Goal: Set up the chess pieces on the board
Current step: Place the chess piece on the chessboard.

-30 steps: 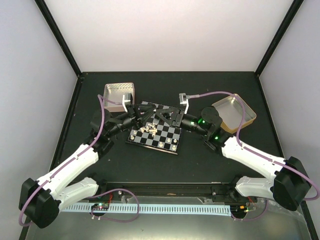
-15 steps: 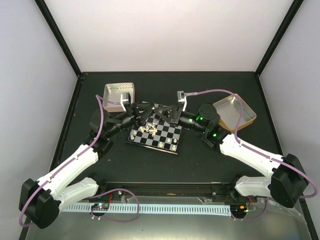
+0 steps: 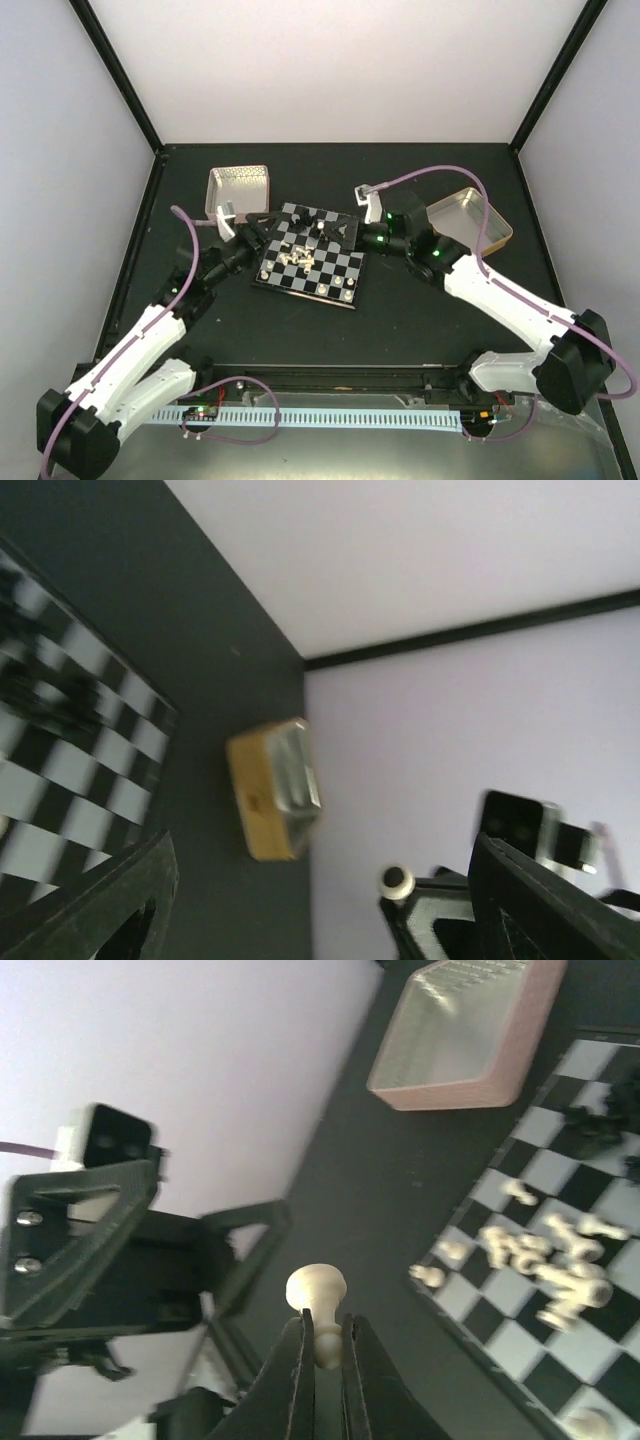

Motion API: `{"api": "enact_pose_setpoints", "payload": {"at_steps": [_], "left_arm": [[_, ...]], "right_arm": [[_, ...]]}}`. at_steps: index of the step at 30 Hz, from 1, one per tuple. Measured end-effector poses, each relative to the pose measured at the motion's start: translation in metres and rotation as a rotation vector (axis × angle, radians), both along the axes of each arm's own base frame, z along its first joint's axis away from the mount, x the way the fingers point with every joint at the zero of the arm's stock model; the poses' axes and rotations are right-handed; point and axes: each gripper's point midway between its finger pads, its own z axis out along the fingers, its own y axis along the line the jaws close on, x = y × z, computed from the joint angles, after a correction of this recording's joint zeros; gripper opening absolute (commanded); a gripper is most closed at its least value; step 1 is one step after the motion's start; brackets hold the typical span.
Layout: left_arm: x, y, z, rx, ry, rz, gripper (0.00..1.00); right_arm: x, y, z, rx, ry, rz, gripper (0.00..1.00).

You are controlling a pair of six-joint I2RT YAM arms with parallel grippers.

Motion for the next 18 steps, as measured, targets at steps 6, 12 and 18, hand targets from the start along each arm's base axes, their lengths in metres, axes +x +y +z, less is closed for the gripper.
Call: {"api": "enact_pose_setpoints", "payload": {"at_steps": [6, 12, 18], "left_arm": [[0.005, 0.039, -0.037, 0.275, 0.0, 0.137, 0.82], [-0.001, 0.068, -0.074, 0.549, 0.025, 0.185, 0.82], [-0.005, 0.086, -0.088, 0.694, 0.031, 0.208, 0.83]], "right_arm": [[0.021, -0.01, -0.047, -0.359, -0.04, 0.009, 0.01], [0.027, -0.024, -0.111, -0.7, 0.011, 0.067, 0.01], [0.024, -0.011, -0.152, -0.938, 0.025, 0.19, 0.03]]}}
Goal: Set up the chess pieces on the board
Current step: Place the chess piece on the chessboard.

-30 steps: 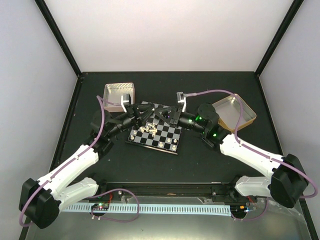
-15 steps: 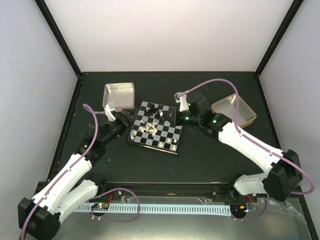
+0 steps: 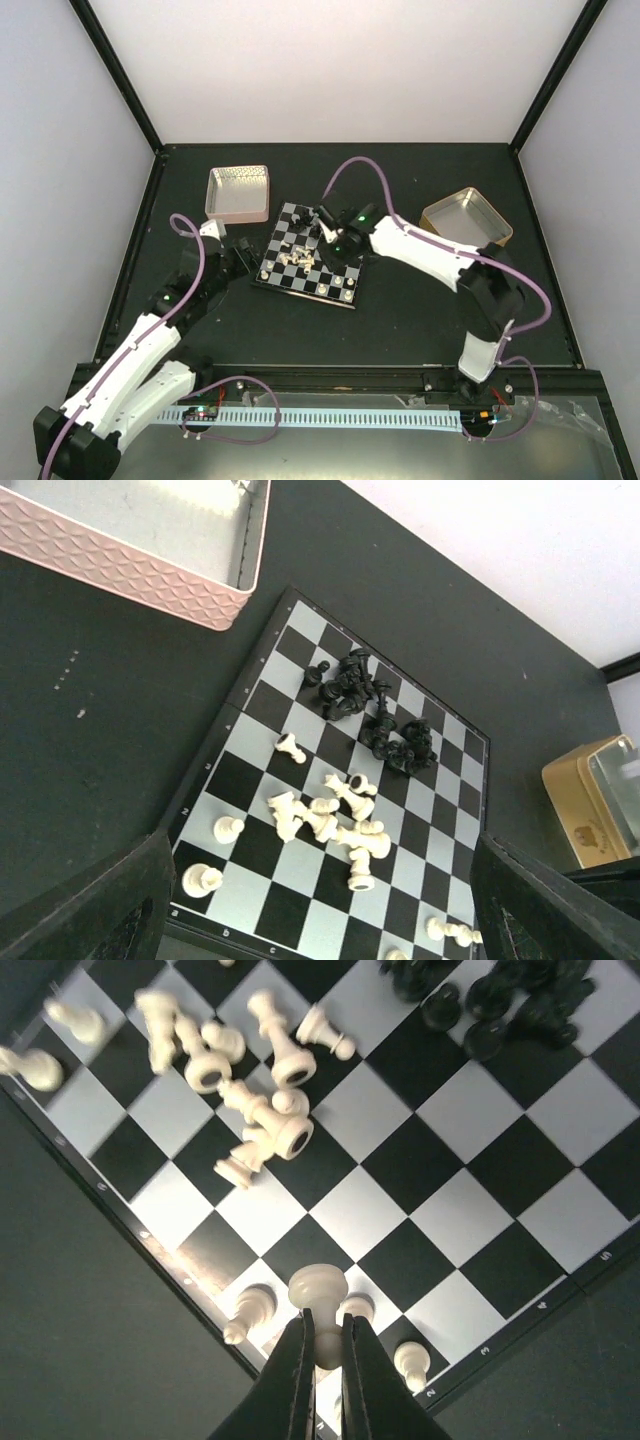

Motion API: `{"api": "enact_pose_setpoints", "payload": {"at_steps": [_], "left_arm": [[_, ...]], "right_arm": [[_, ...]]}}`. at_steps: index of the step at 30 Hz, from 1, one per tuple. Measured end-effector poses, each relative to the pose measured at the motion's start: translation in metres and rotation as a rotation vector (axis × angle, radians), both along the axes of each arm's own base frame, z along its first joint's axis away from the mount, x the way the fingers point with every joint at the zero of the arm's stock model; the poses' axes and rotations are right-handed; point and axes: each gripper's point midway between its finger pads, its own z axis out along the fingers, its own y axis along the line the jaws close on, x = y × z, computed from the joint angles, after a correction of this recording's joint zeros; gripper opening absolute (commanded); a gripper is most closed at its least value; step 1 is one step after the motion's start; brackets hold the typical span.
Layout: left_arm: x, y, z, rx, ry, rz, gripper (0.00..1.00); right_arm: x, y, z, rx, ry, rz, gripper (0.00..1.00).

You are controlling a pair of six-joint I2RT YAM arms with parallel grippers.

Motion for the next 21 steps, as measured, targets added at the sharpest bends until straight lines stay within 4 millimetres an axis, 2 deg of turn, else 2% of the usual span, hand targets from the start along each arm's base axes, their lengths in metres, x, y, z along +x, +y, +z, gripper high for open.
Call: {"api": "enact_pose_setpoints", "payload": {"at_steps": [3, 7, 12, 21], "left_arm": [[-0.001, 0.005, -0.001, 0.029, -0.009, 0.011, 0.83], [-0.004, 0.009, -0.012, 0.045, 0.005, 0.021, 0.83], [-0.007, 0.011, -0.025, 0.057, 0.032, 0.022, 0.83], [-0.008, 0.011, -0.026, 0.056, 0.034, 0.021, 0.83]], "right_arm": [[-0.006, 0.006, -0.022, -0.102, 0.027, 0.057, 0.04], [-0.015, 0.007, -0.042, -0.184, 0.067, 0.106, 0.04], [-0.015, 0.01, -0.054, -0.238, 0.084, 0.129, 0.05], [-0.015, 0.013, -0.072, -0.295, 0.108, 0.142, 0.06]]}}
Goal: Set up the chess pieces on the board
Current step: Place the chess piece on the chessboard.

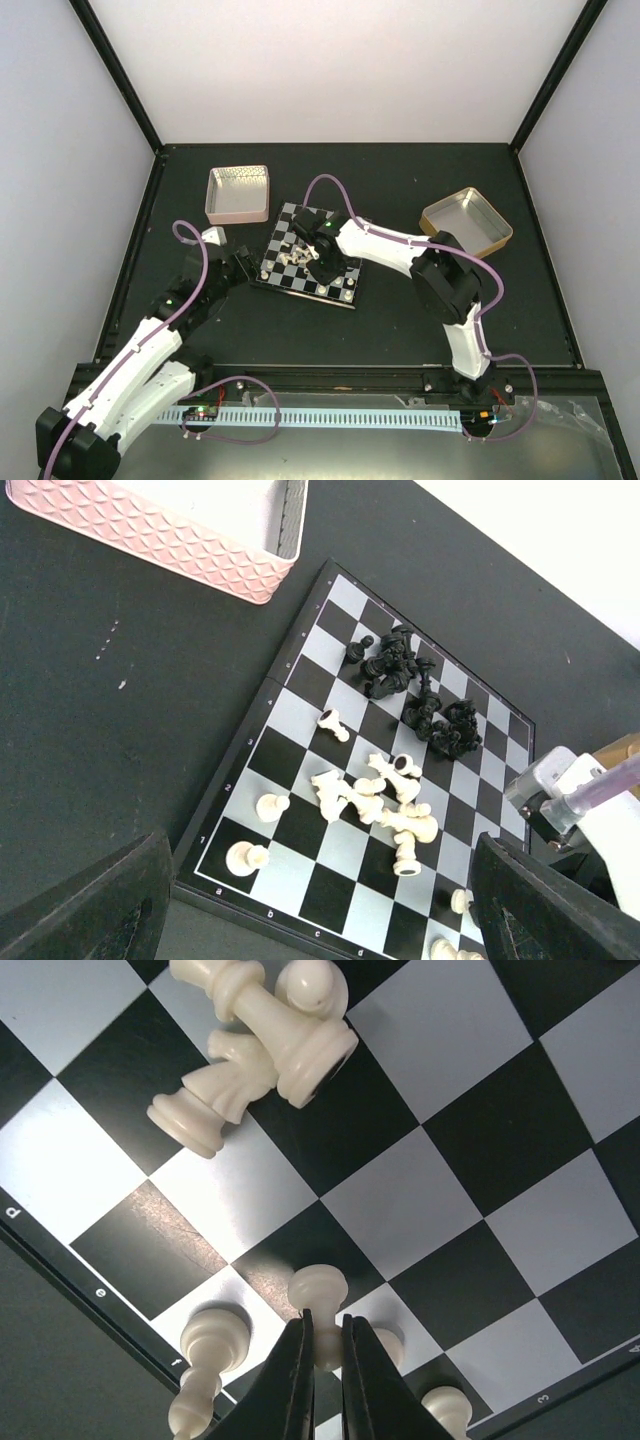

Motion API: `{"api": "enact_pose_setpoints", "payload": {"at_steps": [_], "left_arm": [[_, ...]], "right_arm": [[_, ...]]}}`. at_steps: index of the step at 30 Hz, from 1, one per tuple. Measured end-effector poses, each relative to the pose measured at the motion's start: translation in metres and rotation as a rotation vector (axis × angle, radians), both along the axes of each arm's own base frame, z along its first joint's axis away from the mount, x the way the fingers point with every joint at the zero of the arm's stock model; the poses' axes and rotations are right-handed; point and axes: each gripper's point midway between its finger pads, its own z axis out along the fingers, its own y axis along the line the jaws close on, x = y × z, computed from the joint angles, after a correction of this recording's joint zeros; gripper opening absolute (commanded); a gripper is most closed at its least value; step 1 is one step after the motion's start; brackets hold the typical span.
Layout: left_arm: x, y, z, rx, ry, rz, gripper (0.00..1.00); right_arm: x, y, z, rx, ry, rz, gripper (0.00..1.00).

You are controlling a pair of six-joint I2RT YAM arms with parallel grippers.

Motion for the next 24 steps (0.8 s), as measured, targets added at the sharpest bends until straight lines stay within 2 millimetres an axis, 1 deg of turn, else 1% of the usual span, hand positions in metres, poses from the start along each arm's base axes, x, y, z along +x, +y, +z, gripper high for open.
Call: {"api": "enact_pose_setpoints", "payload": {"at_steps": [4, 11, 15, 17, 20, 23, 24], "left_arm": [[0.0, -0.001, 0.0, -0.005, 0.001, -0.002, 0.83], [0.0, -0.002, -0.004, -0.005, 0.013, -0.007, 0.83], [0.0, -0.004, -0.005, -0.009, 0.017, -0.014, 0.83], [0.0, -0.005, -0.006, -0.011, 0.022, -0.02, 0.83], [0.0, -0.007, -0.01, -0.012, 0.037, -0.029, 0.83], [0.0, -0.01, -0.012, -0.017, 0.049, -0.043, 0.83], [0.0, -0.011, -0.013, -0.02, 0.05, -0.05, 0.83]], "right_arm": [[-0.001, -0.001, -0.005, -0.011, 0.01, 0.002, 0.07], [-0.001, 0.0, -0.005, -0.011, 0.009, 0.008, 0.19], [-0.001, 0.0, -0.004, -0.008, 0.009, 0.005, 0.21], [0.001, 0.002, -0.002, -0.003, 0.004, 0.002, 0.22], [0.003, 0.004, 0.003, 0.011, -0.007, -0.012, 0.26], [0.006, 0.005, 0.016, 0.038, -0.037, -0.035, 0.29], [0.008, 0.006, 0.024, 0.057, -0.058, -0.045, 0.3]]}}
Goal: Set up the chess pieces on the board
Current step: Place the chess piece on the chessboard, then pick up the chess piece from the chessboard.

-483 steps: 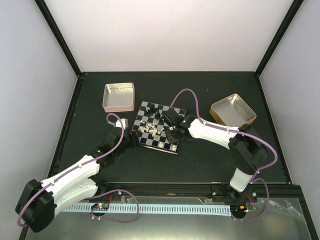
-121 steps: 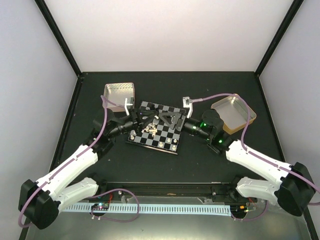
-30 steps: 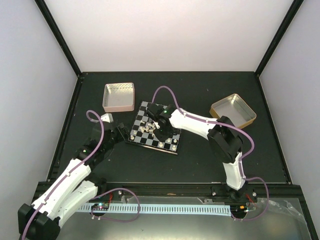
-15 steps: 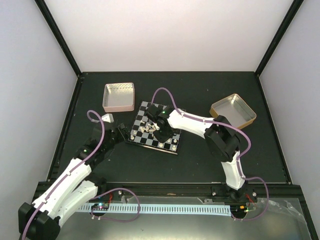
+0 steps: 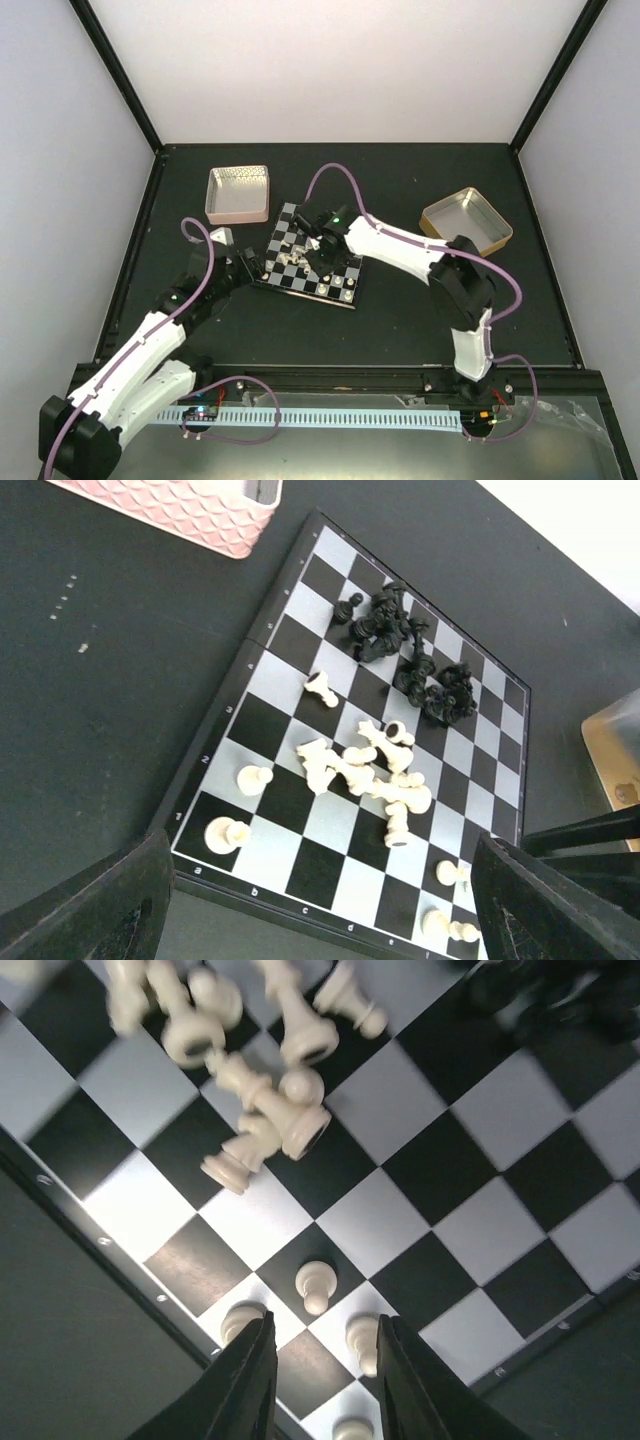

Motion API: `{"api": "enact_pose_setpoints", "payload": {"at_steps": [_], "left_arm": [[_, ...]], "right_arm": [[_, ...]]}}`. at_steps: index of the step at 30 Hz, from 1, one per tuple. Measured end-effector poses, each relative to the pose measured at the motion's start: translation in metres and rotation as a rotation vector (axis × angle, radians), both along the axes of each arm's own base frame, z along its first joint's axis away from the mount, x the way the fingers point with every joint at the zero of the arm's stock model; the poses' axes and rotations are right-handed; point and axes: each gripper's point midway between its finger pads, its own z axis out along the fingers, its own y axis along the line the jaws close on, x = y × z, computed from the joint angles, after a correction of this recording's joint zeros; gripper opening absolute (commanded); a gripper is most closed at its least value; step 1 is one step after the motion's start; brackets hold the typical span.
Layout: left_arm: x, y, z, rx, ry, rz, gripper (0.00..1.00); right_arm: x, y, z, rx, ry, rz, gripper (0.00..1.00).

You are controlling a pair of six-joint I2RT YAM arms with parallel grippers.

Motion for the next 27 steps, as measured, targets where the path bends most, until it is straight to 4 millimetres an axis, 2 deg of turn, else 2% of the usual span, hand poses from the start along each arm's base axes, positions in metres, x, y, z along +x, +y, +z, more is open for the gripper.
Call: {"api": "enact_pose_setpoints", "payload": {"at_steps": [4, 6, 8, 11, 13, 17, 20, 27], "left_arm": [[0.001, -0.008, -0.005, -0.005, 0.016, -0.047, 0.78], [-0.001, -0.013, -0.013, 0.007, 0.048, -0.078, 0.72], [-0.001, -0.017, -0.02, 0.024, 0.09, -0.11, 0.6], [0.003, -0.026, -0.023, 0.045, 0.143, -0.16, 0.45], [0.009, -0.033, -0.02, 0.047, 0.156, -0.19, 0.4], [0.018, -0.047, -0.015, 0.052, 0.167, -0.228, 0.41], [0.028, -0.057, -0.016, 0.059, 0.187, -0.243, 0.42], [0.062, -0.075, -0.032, 0.102, 0.288, -0.22, 0.39]], "right_arm": [[0.005, -0.002, 0.041, 0.109, -0.097, -0.054, 0.31], [0.005, -0.007, 0.063, 0.18, -0.15, -0.087, 0.31], [0.004, -0.014, 0.075, 0.23, -0.187, -0.117, 0.31], [-0.001, -0.027, 0.077, 0.274, -0.21, -0.156, 0.31], [-0.007, -0.037, 0.071, 0.288, -0.212, -0.18, 0.3], [-0.016, -0.051, 0.066, 0.323, -0.225, -0.211, 0.3], [-0.019, -0.06, 0.071, 0.363, -0.252, -0.233, 0.29], [-0.021, -0.075, 0.087, 0.418, -0.309, -0.271, 0.27]]}}
